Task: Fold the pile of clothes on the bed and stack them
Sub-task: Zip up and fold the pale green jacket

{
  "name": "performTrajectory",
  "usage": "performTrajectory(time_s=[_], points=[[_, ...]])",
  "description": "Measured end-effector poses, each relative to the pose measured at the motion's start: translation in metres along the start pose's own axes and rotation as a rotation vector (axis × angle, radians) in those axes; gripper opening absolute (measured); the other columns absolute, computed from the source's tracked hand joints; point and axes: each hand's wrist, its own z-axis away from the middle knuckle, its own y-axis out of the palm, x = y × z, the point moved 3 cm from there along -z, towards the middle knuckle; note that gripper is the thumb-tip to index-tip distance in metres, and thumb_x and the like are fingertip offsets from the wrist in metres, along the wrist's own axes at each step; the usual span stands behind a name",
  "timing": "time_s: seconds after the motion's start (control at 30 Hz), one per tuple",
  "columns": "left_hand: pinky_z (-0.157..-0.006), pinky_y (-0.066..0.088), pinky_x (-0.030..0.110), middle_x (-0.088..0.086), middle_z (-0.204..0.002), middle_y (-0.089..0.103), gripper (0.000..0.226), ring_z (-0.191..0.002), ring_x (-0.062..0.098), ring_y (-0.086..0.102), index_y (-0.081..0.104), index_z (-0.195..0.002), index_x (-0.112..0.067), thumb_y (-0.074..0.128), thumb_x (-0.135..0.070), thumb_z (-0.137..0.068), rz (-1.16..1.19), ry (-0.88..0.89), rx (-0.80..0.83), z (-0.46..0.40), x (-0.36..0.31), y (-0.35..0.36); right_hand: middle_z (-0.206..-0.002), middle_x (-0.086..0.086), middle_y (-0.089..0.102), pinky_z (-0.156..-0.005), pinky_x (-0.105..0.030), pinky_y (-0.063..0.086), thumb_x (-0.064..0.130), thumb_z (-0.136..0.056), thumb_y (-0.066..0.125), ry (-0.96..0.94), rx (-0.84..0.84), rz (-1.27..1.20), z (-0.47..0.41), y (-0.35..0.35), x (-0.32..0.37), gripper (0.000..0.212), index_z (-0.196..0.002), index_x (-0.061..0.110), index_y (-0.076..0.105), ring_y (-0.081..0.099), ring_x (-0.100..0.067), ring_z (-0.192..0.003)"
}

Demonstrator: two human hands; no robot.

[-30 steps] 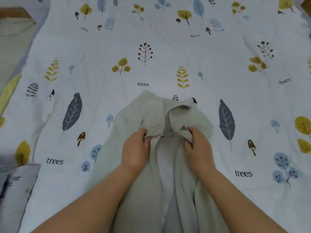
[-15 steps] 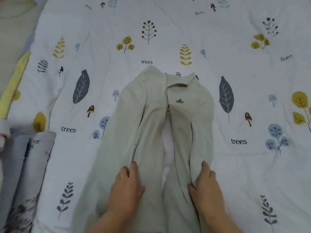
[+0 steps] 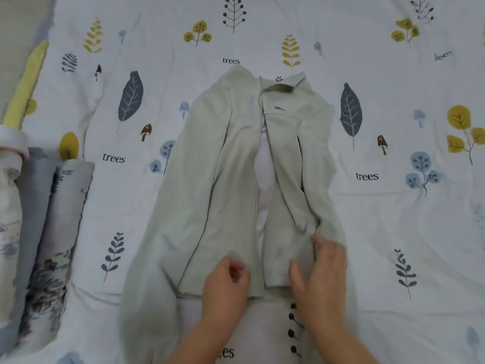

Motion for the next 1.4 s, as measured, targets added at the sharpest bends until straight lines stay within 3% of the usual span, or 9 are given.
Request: performTrajectory(time_s=[0.13, 0.23, 0.33, 0.53, 0.77, 0.97, 1.1, 1.2, 1.4], points=[[-0.059, 0.044, 0.023, 0.0, -0.062, 0.058, 0.018, -0.058, 0.014, 0.053, 0.056, -0.069, -0.013, 0.065, -0.01, -0.084, 0.316, -0.274, 0.065, 0.023, 0.016, 0.018, -0.067, 0.003, 0.058, -0.061, -0.017, 0.038, 0.007, -0.076, 0.073, 0.488, 0.219, -0.417, 0.047, 0.033, -0.011, 0.016, -0.068, 0.013, 0.06, 0.051, -0.009, -0.062], [-0.048, 0.045, 0.024, 0.005, -0.055, 0.051, 0.021, -0.049, 0.014, 0.048, 0.053, -0.071, -0.005, 0.061, -0.011, -0.089, 0.58, -0.478, 0.136, 0.028, 0.021, 0.028, -0.059, -0.006, 0.06, -0.06, -0.026, 0.042, 0.01, -0.08, 0.069, 0.822, 0.277, -0.627, 0.054, 0.051, -0.015, 0.019, -0.063, 0.007, 0.061, 0.05, -0.015, -0.056], [-0.039, 0.043, 0.021, 0.006, -0.05, 0.048, 0.028, -0.042, 0.014, 0.045, 0.051, -0.065, -0.006, 0.06, -0.014, -0.09, 0.688, -0.593, 0.133, 0.032, 0.025, 0.035, -0.053, -0.011, 0.057, -0.06, -0.035, 0.044, 0.01, -0.08, 0.07, 0.911, 0.257, -0.657, 0.048, 0.059, -0.018, 0.027, -0.056, 0.006, 0.057, 0.05, -0.022, -0.051], [-0.041, 0.038, 0.02, -0.001, -0.044, 0.048, 0.024, -0.037, 0.009, 0.04, 0.057, -0.068, -0.007, 0.07, -0.021, -0.083, 0.857, -0.766, 0.076, 0.04, 0.029, 0.044, -0.061, -0.011, 0.059, -0.053, -0.028, 0.042, 0.006, -0.078, 0.07, 0.931, 0.257, -0.684, 0.047, 0.063, -0.02, 0.014, -0.071, -0.002, 0.061, 0.051, -0.02, -0.054], [-0.038, 0.043, 0.017, 0.003, -0.047, 0.056, 0.018, -0.04, 0.009, 0.054, 0.05, -0.073, -0.008, 0.06, -0.004, -0.088, 1.159, -0.728, 0.062, 0.042, 0.022, 0.034, -0.062, -0.007, 0.066, -0.052, -0.023, 0.047, 0.001, -0.084, 0.062, 0.852, 0.233, -0.9, 0.062, 0.041, -0.014, 0.008, -0.076, 0.003, 0.063, 0.06, -0.015, -0.056], [-0.037, 0.041, 0.014, 0.001, -0.05, 0.056, 0.016, -0.041, 0.004, 0.053, 0.051, -0.07, -0.007, 0.064, -0.001, -0.078, 1.14, -0.588, 0.084, 0.046, 0.012, 0.0, -0.068, -0.003, 0.07, -0.053, -0.017, 0.051, -0.01, -0.08, 0.061, 0.83, 0.286, -1.209, 0.069, 0.024, -0.001, 0.019, -0.088, 0.007, 0.065, 0.063, -0.006, -0.058], [-0.057, 0.045, 0.021, 0.002, -0.055, 0.062, 0.009, -0.055, 0.01, 0.056, 0.062, -0.064, -0.007, 0.069, -0.009, -0.058, 1.106, -0.473, 0.197, 0.046, 0.0, -0.011, -0.078, -0.01, 0.073, -0.059, -0.019, 0.054, -0.005, -0.064, 0.066, 0.779, 0.312, -1.36, 0.067, 0.012, 0.014, 0.032, -0.094, 0.006, 0.066, 0.069, -0.013, -0.069], [-0.082, 0.05, 0.034, 0.017, -0.082, 0.072, 0.023, -0.08, 0.026, 0.066, 0.071, -0.077, -0.001, 0.071, -0.011, -0.056, 1.058, -0.297, 0.202, 0.049, -0.013, -0.017, -0.074, -0.01, 0.072, -0.059, -0.021, 0.054, -0.001, -0.056, 0.066, 0.749, 0.313, -1.4, 0.067, 0.007, 0.023, 0.041, -0.096, 0.005, 0.063, 0.07, -0.016, -0.068], [-0.073, 0.058, 0.028, 0.014, -0.085, 0.073, 0.024, -0.08, 0.022, 0.07, 0.073, -0.077, -0.007, 0.074, -0.013, -0.053, 1.083, -0.151, 0.142, 0.054, -0.026, -0.017, -0.084, -0.014, 0.073, -0.062, -0.023, 0.056, -0.003, -0.057, 0.065, 0.72, 0.264, -1.459, 0.068, 0.004, 0.032, 0.041, -0.097, 0.007, 0.066, 0.071, -0.018, -0.075]])
